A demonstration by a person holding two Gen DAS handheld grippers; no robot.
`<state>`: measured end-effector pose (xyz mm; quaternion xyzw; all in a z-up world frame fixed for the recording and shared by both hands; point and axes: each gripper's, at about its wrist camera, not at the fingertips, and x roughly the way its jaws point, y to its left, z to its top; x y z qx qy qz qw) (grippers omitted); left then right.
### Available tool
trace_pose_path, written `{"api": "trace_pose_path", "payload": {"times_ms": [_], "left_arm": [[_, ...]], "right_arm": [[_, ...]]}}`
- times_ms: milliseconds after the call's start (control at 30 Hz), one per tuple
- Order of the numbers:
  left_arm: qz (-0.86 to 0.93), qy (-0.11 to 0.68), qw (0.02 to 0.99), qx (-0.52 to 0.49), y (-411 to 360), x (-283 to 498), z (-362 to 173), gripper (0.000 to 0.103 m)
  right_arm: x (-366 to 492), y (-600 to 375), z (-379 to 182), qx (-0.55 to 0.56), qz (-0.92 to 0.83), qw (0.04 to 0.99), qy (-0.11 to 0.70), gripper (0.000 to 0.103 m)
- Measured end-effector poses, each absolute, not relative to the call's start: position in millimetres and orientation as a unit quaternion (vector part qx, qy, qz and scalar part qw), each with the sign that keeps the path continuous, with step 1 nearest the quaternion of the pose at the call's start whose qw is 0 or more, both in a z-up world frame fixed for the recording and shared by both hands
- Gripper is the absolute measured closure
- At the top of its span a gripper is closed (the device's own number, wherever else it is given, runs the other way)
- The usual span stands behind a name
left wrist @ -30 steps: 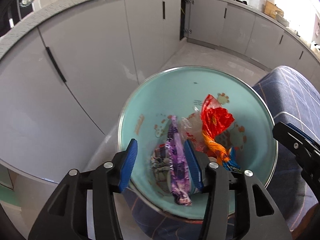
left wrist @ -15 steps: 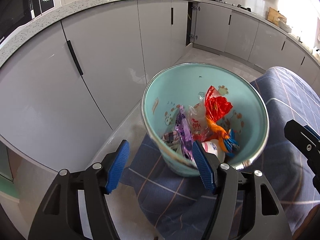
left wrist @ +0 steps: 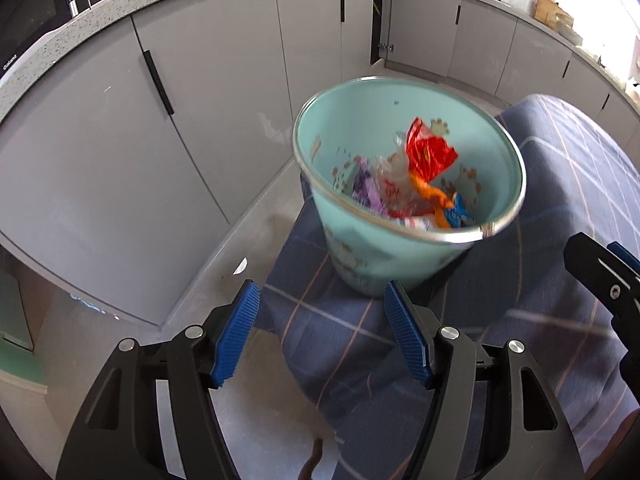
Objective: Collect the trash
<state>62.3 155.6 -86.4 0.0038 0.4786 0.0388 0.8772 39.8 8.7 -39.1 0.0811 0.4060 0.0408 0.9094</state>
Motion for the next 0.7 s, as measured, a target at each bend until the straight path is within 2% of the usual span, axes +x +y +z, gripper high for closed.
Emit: {"api": "trace_pose_path", "payload": {"times_ms": [67,133,233,300,400,467,567,700], "left_arm": [[0.042,0.481,0.875,0.004,158.1,52.0,-88.4,0.037],[0.051,0.481,0.875,0.006,161.9,42.2,-89.5,0.029],[0.064,0.466,0.882,0.016,166.0,24.7,-86.5,0.024],[0.064,0.447,0.892,0.025,168.0,13.6,-80.4,0.024],[0.077,0.406,0.910,0.033,172.0,-3.4,-63.6,0.014],[0.076,0.377,0.923,0.033,172.8,-13.3,-49.6,0.014],[0.075,0.338,0.937,0.041,169.7,-23.8,-27.4,0.006],[0.068,0.285,0.955,0.040,162.4,-39.9,4.4,0.005]], "right_arm": [[31.3,10.0,-42.0,0.085,0.044,0.908,0.409,0.032],[24.8,11.2,-43.8,0.092,0.048,0.906,0.410,0.032],[10.8,14.5,-43.2,0.088,0.050,0.910,0.403,0.032],[0.1,16.4,-39.8,0.082,0.051,0.914,0.393,0.032],[-20.0,16.8,-28.6,0.075,0.049,0.927,0.364,0.032],[-30.0,15.1,-20.5,0.074,0.047,0.935,0.344,0.032],[-44.7,10.6,-4.6,0.076,0.039,0.947,0.310,0.032],[-61.5,4.8,18.9,0.082,0.032,0.961,0.261,0.029]]}}
